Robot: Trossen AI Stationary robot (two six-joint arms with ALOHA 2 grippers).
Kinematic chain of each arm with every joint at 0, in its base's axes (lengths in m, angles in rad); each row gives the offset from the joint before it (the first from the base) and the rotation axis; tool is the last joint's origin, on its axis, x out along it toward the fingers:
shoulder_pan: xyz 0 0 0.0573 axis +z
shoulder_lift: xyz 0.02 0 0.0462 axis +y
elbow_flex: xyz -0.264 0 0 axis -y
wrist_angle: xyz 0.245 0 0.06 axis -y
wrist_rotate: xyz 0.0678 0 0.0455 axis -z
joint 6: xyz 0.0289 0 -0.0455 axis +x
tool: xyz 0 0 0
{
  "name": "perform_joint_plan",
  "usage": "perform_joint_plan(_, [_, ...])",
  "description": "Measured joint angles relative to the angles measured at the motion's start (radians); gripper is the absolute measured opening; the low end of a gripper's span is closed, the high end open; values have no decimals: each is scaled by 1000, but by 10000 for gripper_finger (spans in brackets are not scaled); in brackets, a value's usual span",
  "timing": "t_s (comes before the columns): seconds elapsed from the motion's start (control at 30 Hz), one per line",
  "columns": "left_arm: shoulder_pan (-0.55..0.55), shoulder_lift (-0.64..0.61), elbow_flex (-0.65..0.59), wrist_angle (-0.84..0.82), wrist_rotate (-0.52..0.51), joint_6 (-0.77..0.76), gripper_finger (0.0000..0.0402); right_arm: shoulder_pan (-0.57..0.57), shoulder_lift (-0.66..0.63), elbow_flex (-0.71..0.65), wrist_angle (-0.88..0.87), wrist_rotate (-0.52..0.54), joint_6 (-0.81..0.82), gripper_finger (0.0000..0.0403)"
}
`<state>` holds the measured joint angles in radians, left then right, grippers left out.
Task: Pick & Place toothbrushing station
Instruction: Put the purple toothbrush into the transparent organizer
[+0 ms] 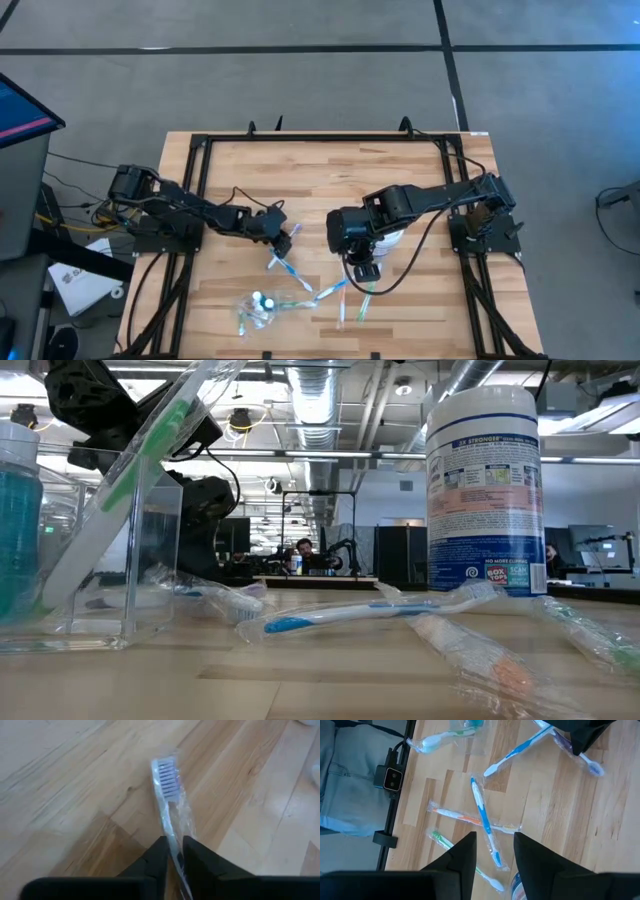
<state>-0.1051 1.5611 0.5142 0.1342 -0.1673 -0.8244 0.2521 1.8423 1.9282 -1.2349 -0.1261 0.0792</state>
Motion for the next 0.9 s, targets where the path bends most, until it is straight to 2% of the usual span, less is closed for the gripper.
perform_joint_plan(0.07, [0, -3, -1, -2, 1, 0, 25, 0, 0, 0, 0, 0, 0, 122])
perform_joint_plan(0.13, [0, -4, -1, 0, 6, 4, 10, -1, 0, 0, 0, 0, -4, 122])
perform_joint_plan(0.53, [0, -46, -4, -4, -21, 53, 1, -1, 0, 0, -1, 0, -7, 122])
perform_joint_plan(0.9, [-34, -183, -2, 4, -94, 110, 1, -1, 0, 0, -5, 0, -7, 122])
